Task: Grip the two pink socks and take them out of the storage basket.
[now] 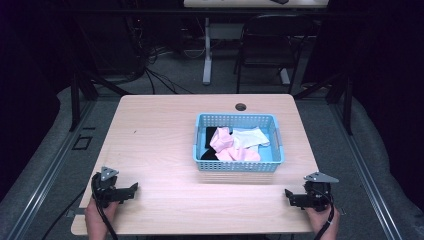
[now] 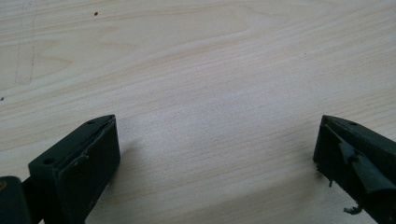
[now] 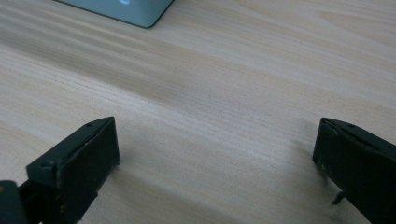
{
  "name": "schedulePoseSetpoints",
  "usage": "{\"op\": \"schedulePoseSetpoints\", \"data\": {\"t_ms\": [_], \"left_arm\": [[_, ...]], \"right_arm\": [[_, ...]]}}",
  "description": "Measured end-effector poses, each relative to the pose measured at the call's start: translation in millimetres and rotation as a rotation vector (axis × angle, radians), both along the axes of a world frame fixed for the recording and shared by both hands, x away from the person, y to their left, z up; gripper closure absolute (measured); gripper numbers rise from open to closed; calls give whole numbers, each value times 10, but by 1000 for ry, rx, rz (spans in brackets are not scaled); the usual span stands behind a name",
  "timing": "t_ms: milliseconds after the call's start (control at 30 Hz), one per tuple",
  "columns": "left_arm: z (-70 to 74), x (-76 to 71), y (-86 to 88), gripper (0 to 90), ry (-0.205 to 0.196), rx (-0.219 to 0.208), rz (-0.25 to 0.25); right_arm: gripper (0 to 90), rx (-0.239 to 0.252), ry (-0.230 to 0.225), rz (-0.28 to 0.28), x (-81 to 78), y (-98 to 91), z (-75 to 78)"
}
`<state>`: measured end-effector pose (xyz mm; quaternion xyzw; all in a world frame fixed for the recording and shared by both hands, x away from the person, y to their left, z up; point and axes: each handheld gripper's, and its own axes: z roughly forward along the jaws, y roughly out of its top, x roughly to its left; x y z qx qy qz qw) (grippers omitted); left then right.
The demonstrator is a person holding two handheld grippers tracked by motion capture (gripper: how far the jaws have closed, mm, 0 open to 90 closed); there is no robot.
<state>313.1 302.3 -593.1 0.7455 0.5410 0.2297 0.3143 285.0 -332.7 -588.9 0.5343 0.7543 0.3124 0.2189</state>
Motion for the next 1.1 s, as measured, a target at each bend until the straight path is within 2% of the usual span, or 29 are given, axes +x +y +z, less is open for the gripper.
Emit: {"op": "schedulePoseSetpoints", "data": {"t_ms": [500, 667, 700, 800, 867, 1100], "left_arm": [[0, 2, 3, 5, 4, -4, -1], [1, 3, 4, 5, 5, -3, -2], [1, 3, 4, 5, 5, -3, -1], [1, 3, 4, 5, 5, -3, -2], [1, 2, 4, 6, 4, -3, -1], [2, 2, 3, 5, 5, -3, -1]], "right_arm": [[5, 0, 4, -1, 1, 3, 4], [3, -1, 35, 9, 26, 1, 30], [18, -4, 58, 12, 35, -7, 62], [18, 9, 58, 13, 15, -25, 147], [13, -6, 64, 11, -7, -21, 230], [2, -14, 84, 28, -33, 15, 524]]}}
